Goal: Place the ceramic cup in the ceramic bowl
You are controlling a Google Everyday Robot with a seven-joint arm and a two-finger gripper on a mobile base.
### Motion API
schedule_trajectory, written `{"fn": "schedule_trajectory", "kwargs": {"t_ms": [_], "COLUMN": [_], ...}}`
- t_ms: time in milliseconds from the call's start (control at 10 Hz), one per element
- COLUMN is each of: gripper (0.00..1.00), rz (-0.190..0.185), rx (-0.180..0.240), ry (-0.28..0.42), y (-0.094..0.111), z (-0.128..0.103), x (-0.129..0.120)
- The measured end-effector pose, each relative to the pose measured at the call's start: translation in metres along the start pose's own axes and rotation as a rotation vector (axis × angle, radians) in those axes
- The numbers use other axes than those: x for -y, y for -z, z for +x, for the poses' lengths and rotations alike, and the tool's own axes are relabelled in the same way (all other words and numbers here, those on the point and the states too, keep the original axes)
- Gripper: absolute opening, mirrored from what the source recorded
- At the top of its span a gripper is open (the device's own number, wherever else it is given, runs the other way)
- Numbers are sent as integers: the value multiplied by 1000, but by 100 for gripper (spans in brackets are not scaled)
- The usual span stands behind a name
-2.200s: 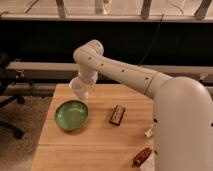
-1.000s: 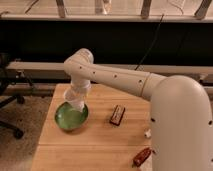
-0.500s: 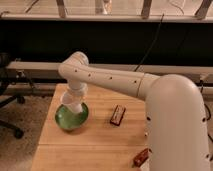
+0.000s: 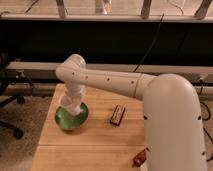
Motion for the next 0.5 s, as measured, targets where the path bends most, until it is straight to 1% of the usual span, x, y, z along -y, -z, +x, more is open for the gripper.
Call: {"fn": "schedule_trajectory", "kwargs": {"t_ms": [100, 300, 500], "gripper": [5, 27, 43], "rz": [-2, 0, 1], "rx": [0, -1, -2], "ry": [-1, 3, 5], "y": [-1, -3, -3], "z": [-1, -4, -5], "x": [0, 3, 5]}}
